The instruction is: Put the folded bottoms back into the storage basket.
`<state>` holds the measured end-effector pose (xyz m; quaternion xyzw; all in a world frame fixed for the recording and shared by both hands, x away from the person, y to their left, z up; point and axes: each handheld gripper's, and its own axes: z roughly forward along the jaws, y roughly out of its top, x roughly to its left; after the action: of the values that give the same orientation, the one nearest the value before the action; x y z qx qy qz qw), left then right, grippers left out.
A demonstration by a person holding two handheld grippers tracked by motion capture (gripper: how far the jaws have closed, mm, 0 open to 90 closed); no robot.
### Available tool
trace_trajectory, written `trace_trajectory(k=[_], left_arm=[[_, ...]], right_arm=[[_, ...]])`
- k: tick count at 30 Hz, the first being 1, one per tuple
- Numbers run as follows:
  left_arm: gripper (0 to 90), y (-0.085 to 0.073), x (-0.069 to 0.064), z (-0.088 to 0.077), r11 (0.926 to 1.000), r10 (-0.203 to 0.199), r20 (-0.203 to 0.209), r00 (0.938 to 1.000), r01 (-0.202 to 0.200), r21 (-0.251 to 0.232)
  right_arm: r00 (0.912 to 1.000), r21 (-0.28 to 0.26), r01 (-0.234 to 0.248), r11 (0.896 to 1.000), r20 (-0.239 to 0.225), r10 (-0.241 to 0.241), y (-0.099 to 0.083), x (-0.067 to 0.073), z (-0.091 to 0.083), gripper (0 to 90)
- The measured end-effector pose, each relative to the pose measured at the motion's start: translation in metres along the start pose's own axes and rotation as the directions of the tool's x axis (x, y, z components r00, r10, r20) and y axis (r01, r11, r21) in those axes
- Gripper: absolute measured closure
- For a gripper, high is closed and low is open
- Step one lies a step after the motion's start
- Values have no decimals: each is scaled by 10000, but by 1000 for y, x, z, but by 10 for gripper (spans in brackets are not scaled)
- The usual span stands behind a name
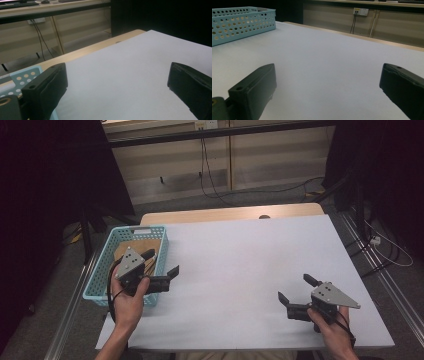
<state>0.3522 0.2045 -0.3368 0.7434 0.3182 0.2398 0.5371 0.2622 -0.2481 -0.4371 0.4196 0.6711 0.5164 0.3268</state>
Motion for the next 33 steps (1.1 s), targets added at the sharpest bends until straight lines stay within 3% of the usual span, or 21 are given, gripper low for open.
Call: trace_trajectory(k=[3, 9, 21, 28, 33], left_arm=[[31, -3, -3, 4, 9998, -207, 142, 9997, 208, -44], [27, -12, -11, 16, 9987, -161, 321, 9994, 146, 478], [27, -31, -17, 28, 9970, -413, 748, 9963, 362, 684], [28, -47, -18, 34, 9922, -526, 781, 9956, 433, 1169], [27, -55, -18, 31, 9933, -433, 689, 9967, 356, 1101]], right_arm=[[10000, -15, 15, 10000, 0, -15, 0, 0, 0, 7], [10000, -3, 25, 10000, -8, -25, 0, 0, 0, 7], [10000, 18, 28, 10000, -39, -27, 0, 0, 1, 7], [10000, 16, 39, 10000, -42, -39, -1, 0, 1, 7], [10000, 22, 28, 10000, -36, -28, -1, 0, 1, 7]])
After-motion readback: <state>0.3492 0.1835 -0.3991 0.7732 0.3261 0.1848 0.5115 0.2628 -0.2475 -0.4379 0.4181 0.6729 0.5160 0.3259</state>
